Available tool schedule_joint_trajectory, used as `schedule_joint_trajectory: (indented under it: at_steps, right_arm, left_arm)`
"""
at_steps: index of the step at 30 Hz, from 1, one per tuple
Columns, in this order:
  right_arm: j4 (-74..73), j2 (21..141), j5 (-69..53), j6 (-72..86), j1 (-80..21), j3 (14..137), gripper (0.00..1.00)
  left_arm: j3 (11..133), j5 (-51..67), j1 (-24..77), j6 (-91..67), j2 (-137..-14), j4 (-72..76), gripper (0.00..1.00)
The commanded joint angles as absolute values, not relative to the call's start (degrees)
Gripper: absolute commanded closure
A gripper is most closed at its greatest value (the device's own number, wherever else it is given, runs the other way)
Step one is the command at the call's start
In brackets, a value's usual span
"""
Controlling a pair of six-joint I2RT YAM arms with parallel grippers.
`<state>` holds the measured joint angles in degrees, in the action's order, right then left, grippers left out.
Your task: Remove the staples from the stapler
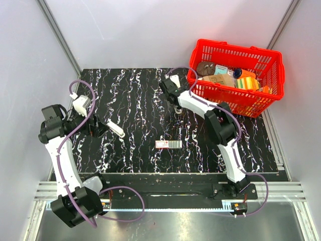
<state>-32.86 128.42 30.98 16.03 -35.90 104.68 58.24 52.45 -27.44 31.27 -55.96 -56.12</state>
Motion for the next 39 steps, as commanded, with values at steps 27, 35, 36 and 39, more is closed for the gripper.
schedule_joint_trajectory:
  at_steps: [27,35,36,39]
  right_arm:
    - [-28.2,124.9,19.8,23.1,-34.5,102.1,0.7]
    - [-27.6,119.2,17.5,26.7,-41.3,99.7,0.78]
    - [-28.0,119.1,17.7,27.2,-42.4,100.5,0.78]
    - [-30.4,118.7,18.4,28.8,-46.0,102.6,0.83]
  left_arm:
    - [58.6,52.9,-27.4,34.9,-53.3,-56.7,0.01]
    - [59.6,52.8,-26.7,34.3,-53.1,-58.0,0.01]
    - [59.9,53.1,-26.5,35.2,-53.4,-59.1,0.01]
    - [58.3,55.7,-25.5,40.1,-52.7,-62.6,0.01]
